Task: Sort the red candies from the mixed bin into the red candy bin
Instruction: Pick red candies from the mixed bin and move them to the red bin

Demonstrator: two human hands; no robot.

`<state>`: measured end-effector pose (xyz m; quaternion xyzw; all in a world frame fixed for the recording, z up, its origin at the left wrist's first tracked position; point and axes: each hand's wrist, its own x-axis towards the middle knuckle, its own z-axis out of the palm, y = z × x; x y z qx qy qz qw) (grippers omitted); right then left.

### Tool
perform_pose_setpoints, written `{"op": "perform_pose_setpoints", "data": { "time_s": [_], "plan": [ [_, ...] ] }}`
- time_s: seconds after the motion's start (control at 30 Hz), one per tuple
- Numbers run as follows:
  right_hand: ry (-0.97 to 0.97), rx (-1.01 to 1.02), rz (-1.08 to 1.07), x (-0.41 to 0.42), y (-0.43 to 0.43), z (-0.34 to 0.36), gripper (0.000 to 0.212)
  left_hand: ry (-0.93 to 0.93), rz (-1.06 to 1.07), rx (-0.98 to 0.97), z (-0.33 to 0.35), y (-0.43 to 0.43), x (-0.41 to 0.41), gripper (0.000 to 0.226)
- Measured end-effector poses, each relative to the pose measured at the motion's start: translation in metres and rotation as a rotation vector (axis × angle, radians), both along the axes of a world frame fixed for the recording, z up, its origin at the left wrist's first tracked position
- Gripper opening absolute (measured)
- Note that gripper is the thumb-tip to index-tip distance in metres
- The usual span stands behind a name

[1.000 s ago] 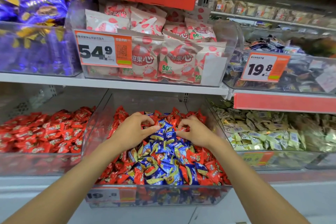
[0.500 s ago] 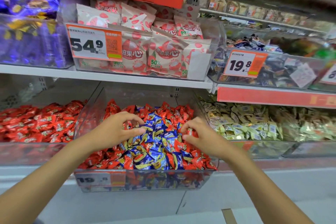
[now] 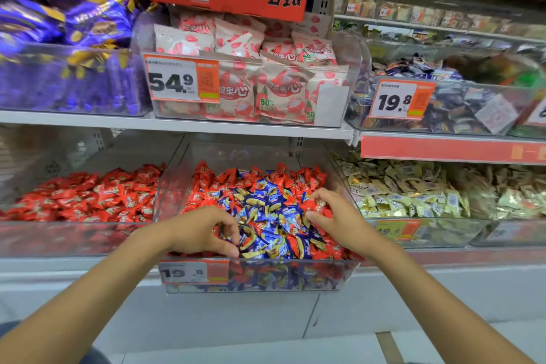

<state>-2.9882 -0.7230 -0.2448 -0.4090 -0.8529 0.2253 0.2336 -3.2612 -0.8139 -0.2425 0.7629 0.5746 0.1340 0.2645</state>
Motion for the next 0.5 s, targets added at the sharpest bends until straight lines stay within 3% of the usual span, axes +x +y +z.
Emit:
{"op": "perform_pose_setpoints", "data": {
  "time_s": [0.17, 0.27, 0.43, 0.5],
  "plan": [
    [0.056, -0.030, -0.021, -0.004, -0.001, 0.005, 0.015, 0.153, -0.024, -0.004, -0.002, 0.002, 0.000, 0.025],
    [0.041, -0.033, -0.011, -0.006, -0.001, 0.004, 0.014, 0.020, 0.042, 0.046, 0.002, 0.002, -0.001, 0.013],
    [0.132, -0.096, 0.014, -0.010, 0.000, 0.007, 0.019, -0.265, 0.303, 0.207, 0.012, 0.005, -0.015, 0.016],
    [0.143, -0.114, 0.018, -0.011, 0.002, 0.007, 0.018, -0.286, 0.366, 0.218, 0.015, 0.008, -0.017, 0.014]
  ]
}}
